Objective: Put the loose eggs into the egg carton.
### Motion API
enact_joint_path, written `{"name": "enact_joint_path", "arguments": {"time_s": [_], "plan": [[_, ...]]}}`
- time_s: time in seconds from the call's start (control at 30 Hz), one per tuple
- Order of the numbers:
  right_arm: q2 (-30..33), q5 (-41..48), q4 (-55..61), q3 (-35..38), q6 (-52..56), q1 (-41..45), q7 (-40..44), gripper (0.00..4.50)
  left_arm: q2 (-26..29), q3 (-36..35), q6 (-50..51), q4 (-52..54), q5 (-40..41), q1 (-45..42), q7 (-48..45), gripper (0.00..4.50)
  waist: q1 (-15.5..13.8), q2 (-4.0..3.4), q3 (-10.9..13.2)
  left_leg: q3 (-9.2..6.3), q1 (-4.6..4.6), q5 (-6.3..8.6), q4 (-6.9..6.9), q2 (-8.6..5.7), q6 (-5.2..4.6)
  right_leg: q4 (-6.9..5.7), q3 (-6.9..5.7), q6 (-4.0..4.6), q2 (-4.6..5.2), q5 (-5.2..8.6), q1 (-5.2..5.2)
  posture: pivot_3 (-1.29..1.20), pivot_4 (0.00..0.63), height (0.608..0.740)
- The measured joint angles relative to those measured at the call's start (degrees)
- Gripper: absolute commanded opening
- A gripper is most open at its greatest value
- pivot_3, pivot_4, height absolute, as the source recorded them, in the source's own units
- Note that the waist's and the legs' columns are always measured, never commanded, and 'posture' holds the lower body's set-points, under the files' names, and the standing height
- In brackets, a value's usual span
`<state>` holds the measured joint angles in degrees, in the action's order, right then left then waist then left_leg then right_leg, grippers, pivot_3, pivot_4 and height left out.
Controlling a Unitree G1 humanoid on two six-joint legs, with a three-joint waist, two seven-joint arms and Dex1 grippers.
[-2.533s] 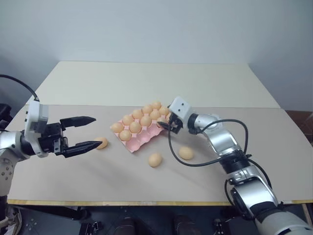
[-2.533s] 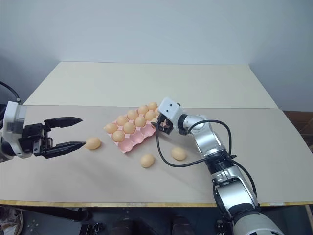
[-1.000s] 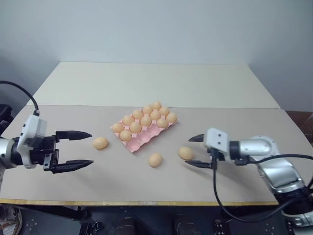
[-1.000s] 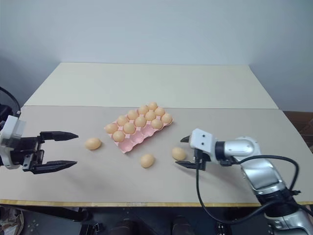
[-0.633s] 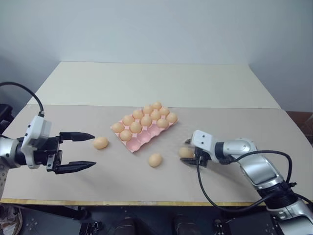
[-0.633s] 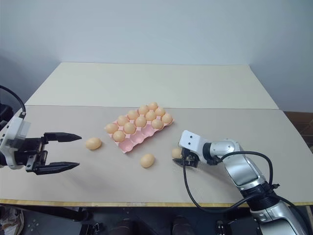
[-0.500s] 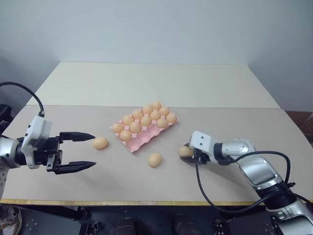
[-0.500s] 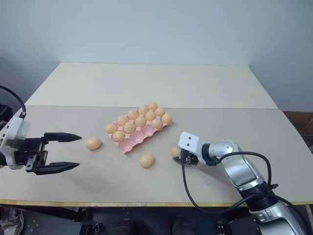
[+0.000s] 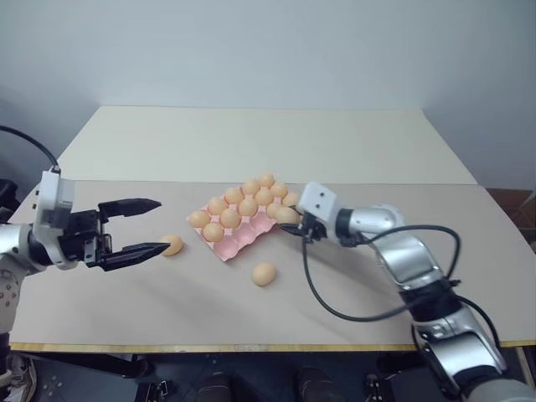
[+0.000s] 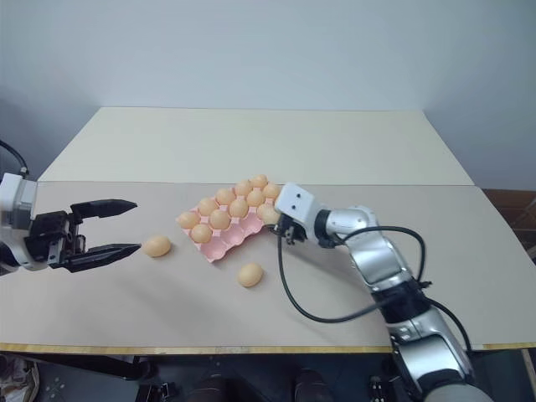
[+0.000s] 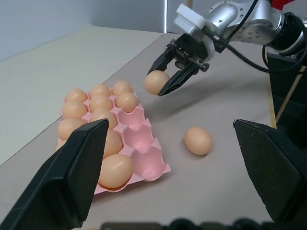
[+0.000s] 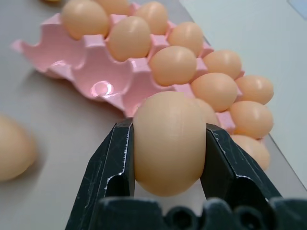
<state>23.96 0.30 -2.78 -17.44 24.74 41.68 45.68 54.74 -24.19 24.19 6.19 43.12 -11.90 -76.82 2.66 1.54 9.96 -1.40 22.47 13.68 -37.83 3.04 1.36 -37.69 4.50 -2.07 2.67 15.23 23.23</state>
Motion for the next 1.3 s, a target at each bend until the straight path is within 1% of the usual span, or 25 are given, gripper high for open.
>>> {"name": "enact_joint_path", "arguments": {"time_s": [0.13, 0.27, 0.33, 0.37, 0.53, 0.57, 0.63, 0.73, 0.9, 1.0, 1.07, 1.1, 1.2, 1.3], "plan": [[-5.3, -1.8, -6.5, -0.7, -3.2, 3.3, -3.1, 1.73, 0.0, -0.2, 0.0, 0.3, 0.0, 0.3, -0.1, 4.5, 0.0, 0.0, 0.0, 0.0, 0.0, 0.0, 0.01, 0.0, 0.0, -0.02, 0.0, 0.01, 0.0, 0.0, 0.02, 0.0, 0.15, 0.74], [-8.6, -3.7, -11.0, -2.3, -6.1, 5.5, -4.8, 1.73, 0.0, -0.5, 0.0, 0.4, 0.0, 0.8, -0.2, 4.5, 0.1, -0.01, 0.0, 0.0, 0.0, 0.0, 0.01, 0.01, 0.0, -0.03, 0.0, 0.01, 0.0, 0.0, 0.03, 0.0, 0.15, 0.74], [-9.4, -4.2, -12.3, -2.6, -7.1, 5.6, -5.0, 2.35, 0.0, -0.7, 0.0, 0.4, 0.0, 1.1, -0.2, 4.5, 0.0, -0.01, 0.0, -0.01, 0.0, 0.0, 0.01, 0.0, 0.0, -0.02, 0.0, 0.01, 0.0, 0.0, 0.03, 0.0, 0.15, 0.74], [-9.5, -4.5, -12.7, -2.7, -7.3, 5.6, -4.9, 2.59, 0.0, -0.8, 0.0, 0.4, 0.0, 1.3, -0.2, 4.5, -0.1, -0.01, 0.0, -0.01, 0.02, 0.0, 0.01, 0.0, 0.0, -0.02, -0.01, 0.01, 0.01, 0.0, 0.03, 0.0, 0.15, 0.74], [-9.4, -5.3, -12.9, -2.7, -7.3, 5.6, -4.6, 4.37, 0.1, -1.3, 0.0, 0.7, -0.2, 2.4, -0.4, 4.5, 0.0, -0.01, 0.0, -0.01, 0.0, 0.0, 0.01, 0.01, 0.0, -0.04, -0.01, 0.01, 0.0, 0.0, 0.03, 0.0, 0.15, 0.74], [-9.2, -5.3, -12.6, -2.7, -7.3, 5.4, -4.5, 4.48, 0.1, -1.3, 0.0, 0.7, -0.2, 2.6, -0.4, 4.5, 0.0, -0.01, 0.0, -0.01, 0.0, 0.0, 0.01, 0.02, 0.0, -0.04, -0.01, 0.01, -0.01, 0.0, 0.03, 0.0, 0.15, 0.74], [-8.2, -5.1, -10.6, -2.2, -7.2, 4.6, -3.9, 4.48, 0.1, -1.3, -0.1, 0.8, -0.3, 2.9, -0.4, 4.5, 0.0, -0.02, 0.0, -0.01, 0.01, 0.0, 0.01, 0.01, 0.0, -0.03, -0.01, 0.01, 0.0, 0.0, 0.04, 0.0, 0.15, 0.74], [-4.9, -2.1, -2.7, -0.1, -6.0, 1.4, -1.3, 4.48, 0.2, -1.4, -0.6, 0.7, -0.8, 3.2, -1.0, 4.5, -0.2, -0.02, 0.0, -0.01, 0.06, 0.0, 0.02, 0.01, 0.0, 0.01, -0.02, 0.01, 0.01, 0.0, 0.04, 0.0, 0.15, 0.74], [4.0, 8.2, 11.5, 8.3, -1.9, -6.4, 6.2, 4.48, 0.6, -1.5, -2.4, 0.3, -1.6, 4.1, -3.4, 4.5, -0.5, -0.01, 0.0, -0.01, 0.08, 0.0, 0.01, 0.01, 0.0, 0.05, -0.05, 0.01, 0.02, 0.0, 0.01, 0.0, 0.15, 0.74], [10.2, 15.1, 17.0, 13.1, -0.9, -11.4, 12.3, 4.48, 2.1, -1.4, -2.7, -0.4, -1.8, 4.3, -5.7, 4.5, -0.3, -0.01, 0.0, -0.01, 0.01, 0.0, 0.02, 0.02, 0.0, 0.05, -0.05, 0.02, 0.01, 0.02, -0.03, 0.0, 0.15, 0.74], [16.2, 20.7, 19.9, 17.3, -0.7, -16.3, 18.6, 4.48, 2.7, -1.3, -3.2, -1.0, -2.5, 4.4, -7.4, 4.5, -0.3, -0.02, 0.0, 0.0, 0.02, 0.0, 0.03, 0.02, 0.0, 0.08, -0.04, 0.01, 0.02, 0.03, -0.04, 0.0, 0.15, 0.74], [18.3, 22.7, 20.6, 19.0, -0.7, -18.0, 21.0, 4.48, 3.1, -1.2, -3.6, -1.6, -2.7, 4.4, -8.1, 4.5, -0.3, -0.01, 0.0, 0.0, 0.01, 0.0, 0.02, 0.02, 0.0, 0.09, -0.04, 0.01, 0.01, 0.03, -0.05, 0.0, 0.15, 0.74], [23.0, 27.3, 21.8, 23.4, -0.9, -22.0, 26.4, 4.48, 3.6, -0.9, -4.6, -2.3, -3.3, 4.5, -9.9, 4.5, 0.0, -0.01, 0.0, 0.03, -0.09, 0.0, 0.03, 0.03, 0.0, 0.05, 0.0, 0.02, 0.0, 0.03, -0.1, 0.0, 0.15, 0.74], [26.8, 30.1, 21.8, 27.2, -1.8, -25.2, 30.6, 4.48, 3.8, -0.7, -4.9, -2.5, -3.5, 4.5, -10.8, 4.5, 0.1, -0.01, 0.0, 0.03, -0.11, 0.0, 0.03, 0.04, 0.0, 0.04, 0.03, 0.02, -0.03, 0.04, -0.1, 0.0, 0.15, 0.74]]}}
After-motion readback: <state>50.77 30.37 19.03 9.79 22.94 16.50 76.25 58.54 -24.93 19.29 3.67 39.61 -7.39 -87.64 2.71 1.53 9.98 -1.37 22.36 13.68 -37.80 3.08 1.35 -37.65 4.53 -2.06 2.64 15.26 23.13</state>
